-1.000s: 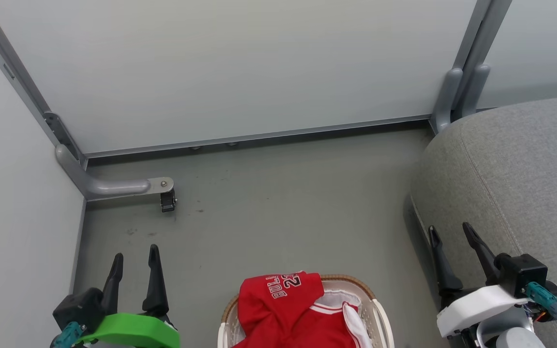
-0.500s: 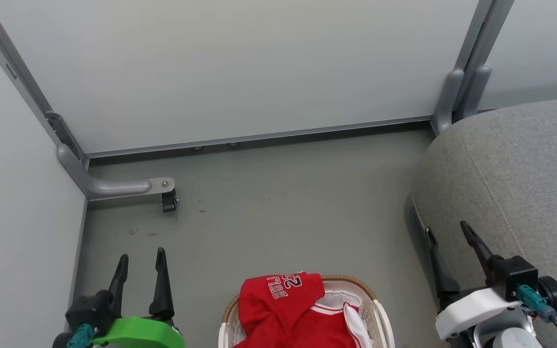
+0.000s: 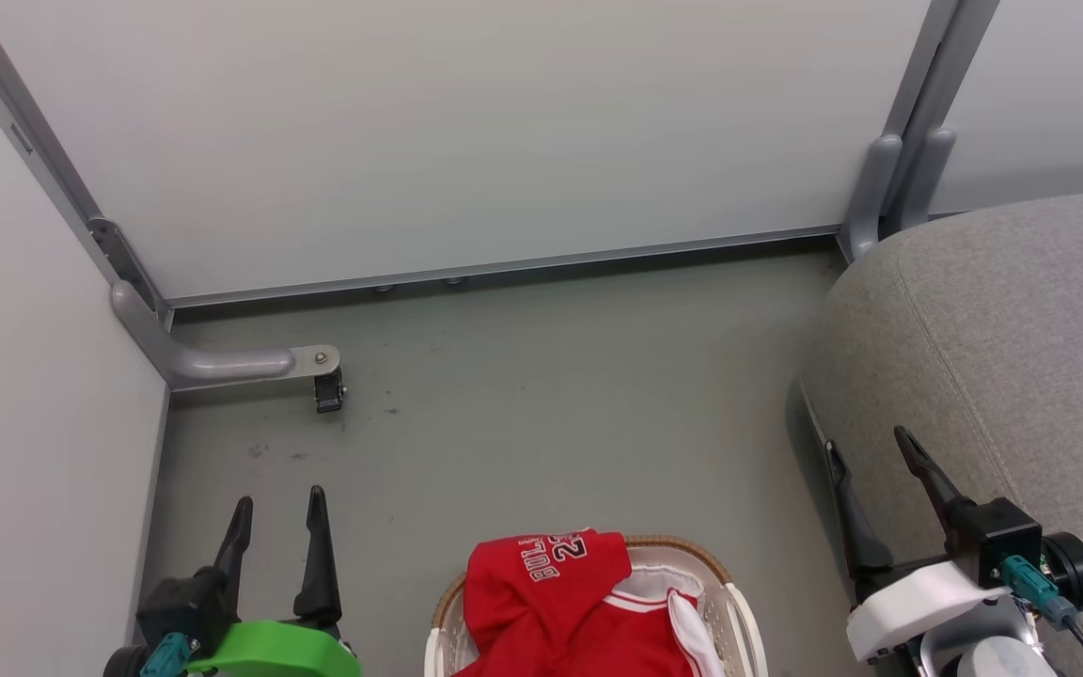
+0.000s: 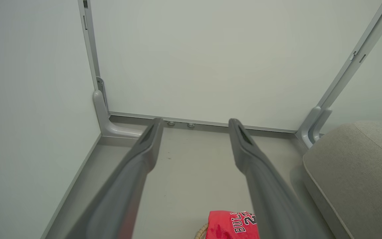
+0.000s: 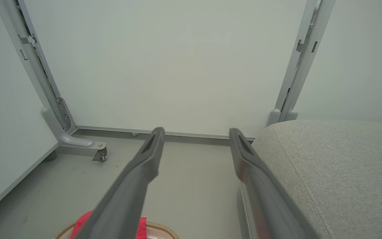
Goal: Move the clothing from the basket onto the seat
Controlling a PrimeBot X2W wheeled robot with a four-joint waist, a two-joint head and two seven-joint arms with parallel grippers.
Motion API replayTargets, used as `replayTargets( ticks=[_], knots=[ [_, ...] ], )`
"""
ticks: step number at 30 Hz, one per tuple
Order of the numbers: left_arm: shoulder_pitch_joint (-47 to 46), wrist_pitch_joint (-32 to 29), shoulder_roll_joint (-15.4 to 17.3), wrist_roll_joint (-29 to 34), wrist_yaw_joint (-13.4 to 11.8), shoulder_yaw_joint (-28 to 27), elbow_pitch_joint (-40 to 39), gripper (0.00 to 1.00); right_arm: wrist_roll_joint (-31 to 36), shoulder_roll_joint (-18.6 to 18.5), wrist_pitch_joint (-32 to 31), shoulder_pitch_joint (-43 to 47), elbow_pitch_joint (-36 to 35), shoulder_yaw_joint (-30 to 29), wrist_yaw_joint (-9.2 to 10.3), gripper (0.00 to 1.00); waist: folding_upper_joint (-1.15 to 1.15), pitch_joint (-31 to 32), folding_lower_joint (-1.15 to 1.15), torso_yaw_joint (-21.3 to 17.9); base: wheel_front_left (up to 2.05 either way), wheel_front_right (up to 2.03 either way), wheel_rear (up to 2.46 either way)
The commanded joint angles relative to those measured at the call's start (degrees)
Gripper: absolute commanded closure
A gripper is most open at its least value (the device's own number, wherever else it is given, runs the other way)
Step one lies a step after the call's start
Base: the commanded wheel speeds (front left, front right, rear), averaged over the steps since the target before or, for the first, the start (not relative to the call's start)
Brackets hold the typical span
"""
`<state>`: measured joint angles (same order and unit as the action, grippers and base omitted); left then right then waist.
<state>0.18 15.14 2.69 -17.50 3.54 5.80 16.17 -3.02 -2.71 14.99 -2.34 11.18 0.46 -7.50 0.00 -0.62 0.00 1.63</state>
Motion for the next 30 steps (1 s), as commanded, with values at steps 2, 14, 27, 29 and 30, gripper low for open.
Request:
replayTargets(
  ticks=[2,14,27,29,30],
  knots=[
    [0.3,0.0,0.4,-0.1,0.1,0.1,0.1,0.00,-0.1,-0.3,0.3,0.6,-0.3,-0.1,0.02,0.00,0.00,0.0,0.00,0.0,0.00,0.00,0.00],
    [0.3,0.0,0.4,-0.1,0.1,0.2,0.0,0.00,-0.3,-0.3,0.3,0.4,-0.8,0.0,0.02,0.00,0.00,-0.2,0.00,-0.1,0.00,0.00,0.00],
    [-3.7,0.0,0.3,2.1,1.2,4.1,0.4,0.00,0.1,-0.3,0.3,-2.9,-2.7,-1.1,0.02,0.00,0.00,-6.8,0.00,-1.9,0.00,0.00,0.00],
    [-5.3,0.0,0.3,2.9,1.6,5.8,1.1,0.00,0.2,-0.3,0.3,-4.0,-3.0,-1.6,0.02,0.00,0.00,-9.0,0.00,-2.5,0.00,0.00,0.00],
    [-6.0,0.0,0.3,2.7,1.9,6.7,1.5,0.00,0.3,-0.3,0.3,-4.5,-3.1,-1.8,0.02,0.00,0.00,-10.1,0.00,-2.7,0.00,0.00,0.00]
  ],
)
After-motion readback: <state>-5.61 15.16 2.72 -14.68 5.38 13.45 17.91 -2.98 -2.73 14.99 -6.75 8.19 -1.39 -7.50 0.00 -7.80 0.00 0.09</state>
